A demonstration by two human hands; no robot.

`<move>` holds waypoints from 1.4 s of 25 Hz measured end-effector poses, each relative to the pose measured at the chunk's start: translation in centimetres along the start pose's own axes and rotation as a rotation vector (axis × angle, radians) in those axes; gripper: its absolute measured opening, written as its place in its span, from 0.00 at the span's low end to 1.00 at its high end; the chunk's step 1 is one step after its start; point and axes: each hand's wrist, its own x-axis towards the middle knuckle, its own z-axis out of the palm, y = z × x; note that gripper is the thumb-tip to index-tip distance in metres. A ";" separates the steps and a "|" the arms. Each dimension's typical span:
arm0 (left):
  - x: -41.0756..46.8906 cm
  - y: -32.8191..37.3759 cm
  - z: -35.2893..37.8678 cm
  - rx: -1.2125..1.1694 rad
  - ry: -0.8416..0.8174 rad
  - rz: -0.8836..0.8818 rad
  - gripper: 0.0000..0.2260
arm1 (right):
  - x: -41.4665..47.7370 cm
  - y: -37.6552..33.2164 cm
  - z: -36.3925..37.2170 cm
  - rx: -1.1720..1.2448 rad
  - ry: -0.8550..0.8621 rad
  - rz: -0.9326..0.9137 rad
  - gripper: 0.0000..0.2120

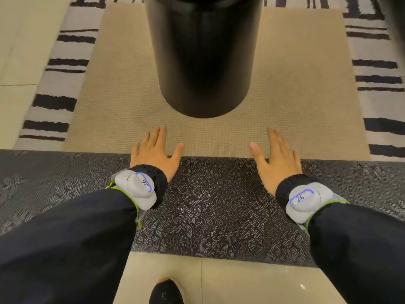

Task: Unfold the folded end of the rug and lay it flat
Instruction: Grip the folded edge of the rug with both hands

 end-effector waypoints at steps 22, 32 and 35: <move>4.3 -2.5 6.3 0.159 -0.276 0.001 0.24 | 4.0 2.9 6.4 -0.346 -0.191 0.096 0.36; -1.8 -2.4 6.7 0.313 -0.444 -0.042 0.22 | -1.2 3.7 6.0 -0.370 -0.349 0.124 0.39; -5.5 -2.5 7.0 0.348 -0.390 -0.056 0.22 | -4.4 4.9 6.5 -0.359 -0.347 0.091 0.36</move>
